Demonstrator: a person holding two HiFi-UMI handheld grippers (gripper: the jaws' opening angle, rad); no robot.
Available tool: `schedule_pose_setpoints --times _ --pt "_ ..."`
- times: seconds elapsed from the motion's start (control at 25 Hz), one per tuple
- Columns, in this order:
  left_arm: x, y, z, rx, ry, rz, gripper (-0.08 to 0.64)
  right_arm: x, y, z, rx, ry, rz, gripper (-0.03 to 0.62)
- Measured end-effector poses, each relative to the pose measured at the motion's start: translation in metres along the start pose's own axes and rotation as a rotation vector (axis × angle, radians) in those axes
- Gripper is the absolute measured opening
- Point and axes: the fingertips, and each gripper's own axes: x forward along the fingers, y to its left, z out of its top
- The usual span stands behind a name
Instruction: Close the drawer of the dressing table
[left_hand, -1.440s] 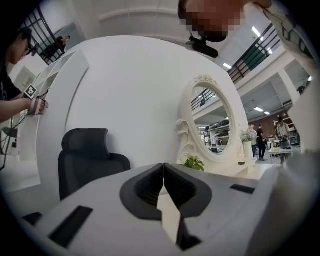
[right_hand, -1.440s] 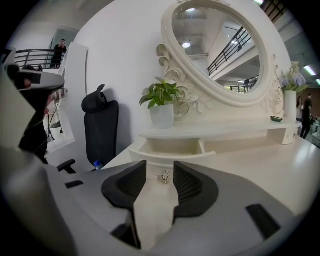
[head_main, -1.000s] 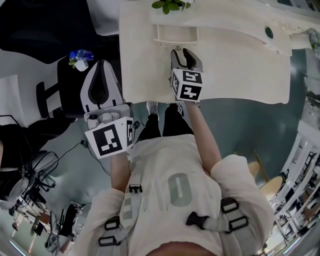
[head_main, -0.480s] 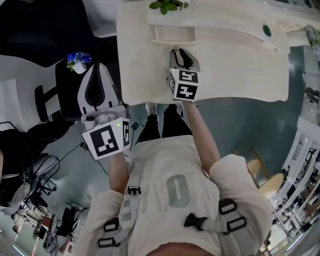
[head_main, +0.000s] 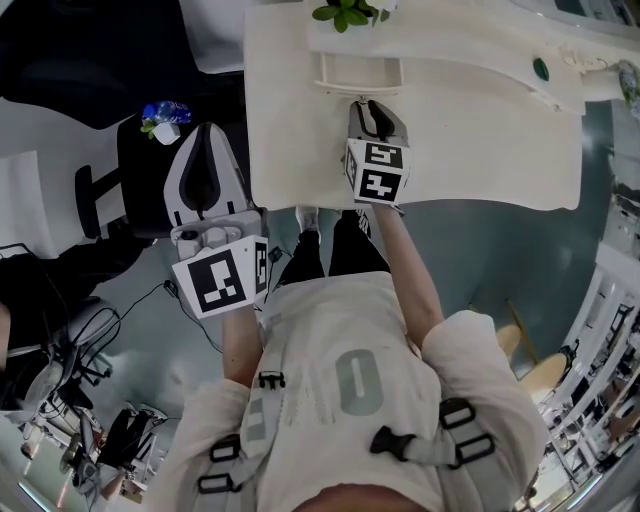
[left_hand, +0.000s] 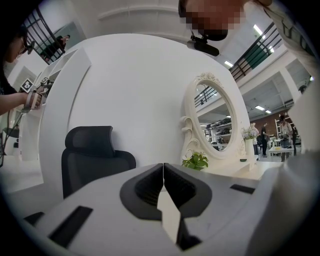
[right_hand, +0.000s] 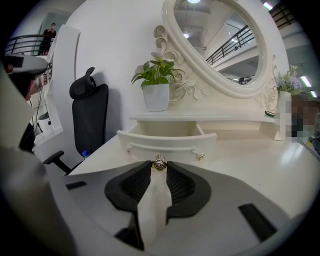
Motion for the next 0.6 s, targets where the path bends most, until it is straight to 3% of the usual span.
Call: schedule_pose_setpoints --times 0.6 --pt "0.001 0.011 -0.004 -0.001 0.012 0.029 0.020 0.019 -0.007 0.022 -0.028 -0.023 -0.006 0.104"
